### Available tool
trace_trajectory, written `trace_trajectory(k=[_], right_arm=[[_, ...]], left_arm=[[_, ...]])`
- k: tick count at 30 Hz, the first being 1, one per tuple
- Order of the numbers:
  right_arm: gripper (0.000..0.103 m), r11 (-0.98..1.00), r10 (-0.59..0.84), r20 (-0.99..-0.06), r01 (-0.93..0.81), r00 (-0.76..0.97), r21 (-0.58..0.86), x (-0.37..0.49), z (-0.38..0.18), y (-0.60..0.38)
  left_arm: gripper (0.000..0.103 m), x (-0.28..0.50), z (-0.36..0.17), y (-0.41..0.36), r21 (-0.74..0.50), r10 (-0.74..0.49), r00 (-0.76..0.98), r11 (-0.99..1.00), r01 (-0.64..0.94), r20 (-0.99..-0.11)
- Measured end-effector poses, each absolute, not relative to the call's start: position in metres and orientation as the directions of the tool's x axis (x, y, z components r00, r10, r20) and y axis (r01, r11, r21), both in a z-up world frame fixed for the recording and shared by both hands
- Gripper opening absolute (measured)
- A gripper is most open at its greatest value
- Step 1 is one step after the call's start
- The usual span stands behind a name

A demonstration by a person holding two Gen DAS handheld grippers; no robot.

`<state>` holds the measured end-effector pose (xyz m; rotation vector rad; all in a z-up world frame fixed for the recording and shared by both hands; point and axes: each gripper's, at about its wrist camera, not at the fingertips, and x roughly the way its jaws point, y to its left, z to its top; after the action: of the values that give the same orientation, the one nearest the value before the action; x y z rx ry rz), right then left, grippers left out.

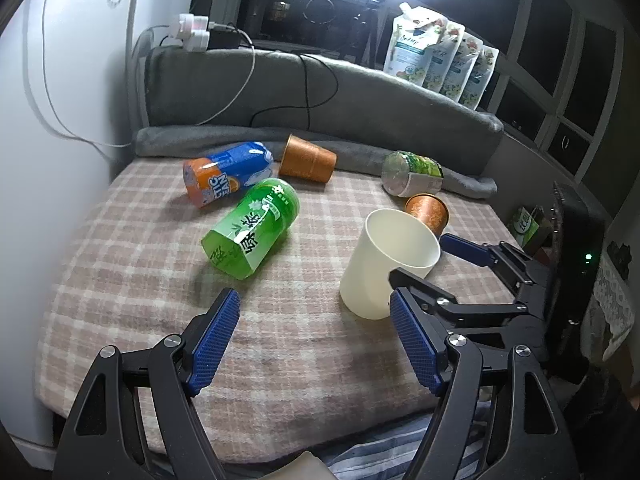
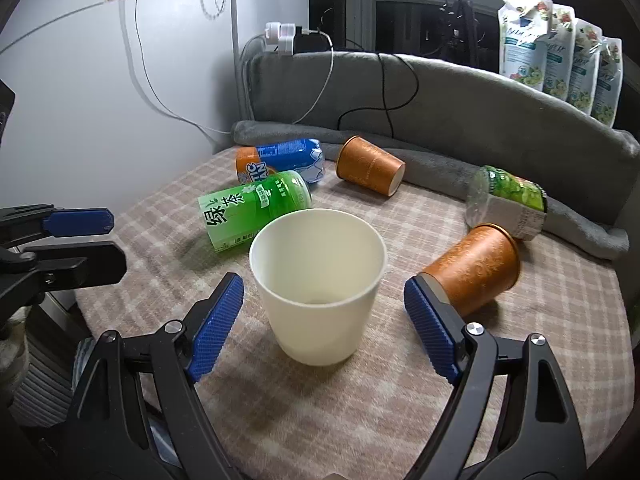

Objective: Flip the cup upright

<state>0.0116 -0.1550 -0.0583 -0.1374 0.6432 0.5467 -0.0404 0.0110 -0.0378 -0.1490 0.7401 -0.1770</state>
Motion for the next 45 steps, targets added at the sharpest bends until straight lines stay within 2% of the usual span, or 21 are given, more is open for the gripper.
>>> trace_trajectory(k=[9, 15, 18, 25, 33, 45], right_arm=[[0.085, 0.889, 0.420, -0.556, -0.448, 0.717, 0.095, -0.019, -0.031, -0.199], [0.085, 0.921, 0.374, -0.512, -0.372, 0.773, 0.112, -0.036, -0.015, -0.225], [0.093, 0.932, 0.356, -0.492, -0.341, 0.794, 0.124, -0.043, -0.008, -0.233], [0.099, 0.955, 0.294, -0.421, -0.279, 0.858, 0.098, -0.059, 0.008, -0.243], [0.103, 0.964, 0.265, -0.373, -0.242, 0.889, 0.109, -0.066, 0.015, -0.248], [0.103, 0.970, 0.245, -0.372, -0.228, 0.895, 0.090, -0.070, 0.014, -0.250]], left_arm=[[0.077, -0.047, -0.028, 0.002, -0.151, -0.187, 0.764, 0.981, 0.118, -0.617], [0.077, -0.052, -0.019, -0.006, -0.082, -0.132, 0.822, 0.991, 0.105, -0.554], [0.079, -0.056, -0.013, -0.010, -0.049, -0.105, 0.854, 0.994, 0.093, -0.510], [0.083, -0.068, -0.001, -0.016, -0.018, -0.073, 0.917, 0.997, 0.071, -0.393], [0.086, -0.071, 0.005, -0.019, 0.005, -0.057, 0.936, 0.998, 0.063, -0.348], [0.086, -0.069, 0.004, -0.025, 0.008, -0.068, 0.931, 0.997, 0.076, -0.359]])
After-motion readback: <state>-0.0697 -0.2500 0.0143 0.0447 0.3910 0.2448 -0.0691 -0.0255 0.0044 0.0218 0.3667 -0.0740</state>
